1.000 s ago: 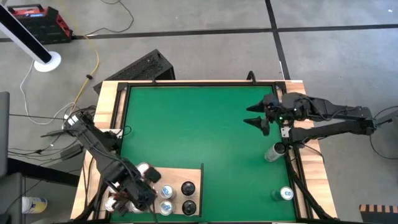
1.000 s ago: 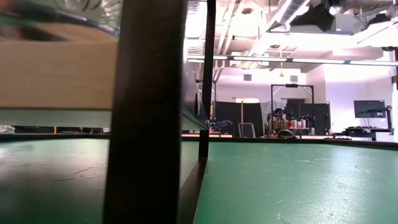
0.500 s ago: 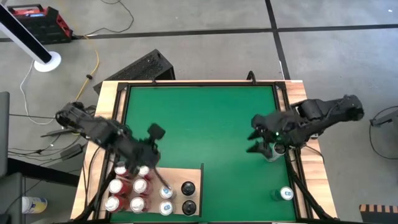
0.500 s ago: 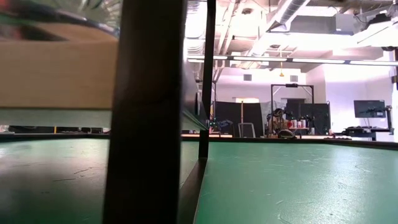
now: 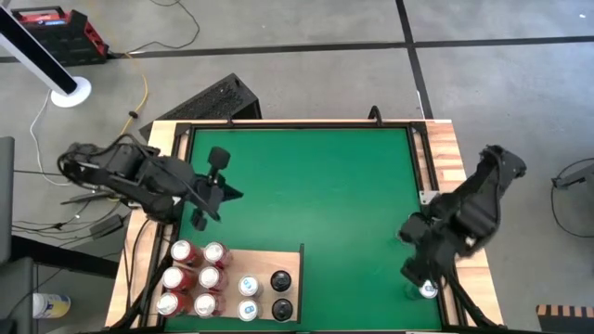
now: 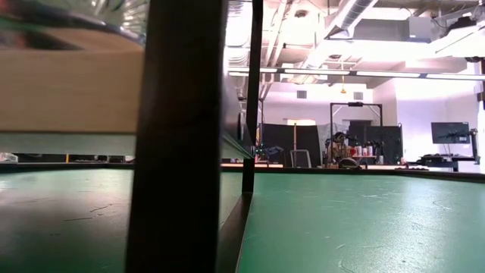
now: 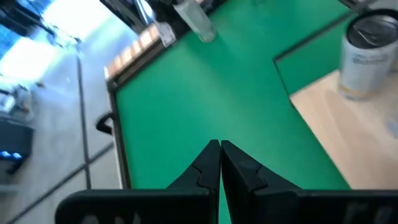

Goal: Place canned beverage on shelf
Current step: Put the blue soda can on the shelf aligned with the other blue soda can

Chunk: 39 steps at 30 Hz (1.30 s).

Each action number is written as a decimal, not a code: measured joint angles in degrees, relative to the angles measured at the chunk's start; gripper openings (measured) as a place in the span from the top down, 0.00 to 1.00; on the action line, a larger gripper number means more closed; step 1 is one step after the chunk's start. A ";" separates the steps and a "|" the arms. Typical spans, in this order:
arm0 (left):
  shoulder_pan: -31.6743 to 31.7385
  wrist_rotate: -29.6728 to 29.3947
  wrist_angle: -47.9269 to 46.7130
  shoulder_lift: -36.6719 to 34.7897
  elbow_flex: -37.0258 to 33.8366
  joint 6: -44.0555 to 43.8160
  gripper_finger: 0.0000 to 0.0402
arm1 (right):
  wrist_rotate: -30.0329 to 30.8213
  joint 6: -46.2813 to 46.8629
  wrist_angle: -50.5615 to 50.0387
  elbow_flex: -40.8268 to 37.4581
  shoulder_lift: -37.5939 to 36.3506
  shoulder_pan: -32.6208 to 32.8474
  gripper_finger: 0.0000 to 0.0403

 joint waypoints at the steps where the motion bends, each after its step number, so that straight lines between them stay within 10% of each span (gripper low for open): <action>1: 0.74 0.24 1.71 -0.61 -1.08 1.26 1.00 | 0.01 2.24 -0.65 0.00 0.81 1.57 0.16; 16: 14.24 15.37 17.56 -0.95 -5.65 1.08 0.81 | 0.81 22.00 -4.45 -0.40 7.72 11.17 0.14; 26: 17.00 16.12 18.17 -0.87 -5.65 -3.73 0.56 | -0.54 25.49 2.23 -9.04 7.27 14.69 0.03; 39: 17.00 14.79 18.19 -0.87 -5.65 -3.86 0.54 | -0.63 25.58 13.98 -16.66 7.24 15.08 0.03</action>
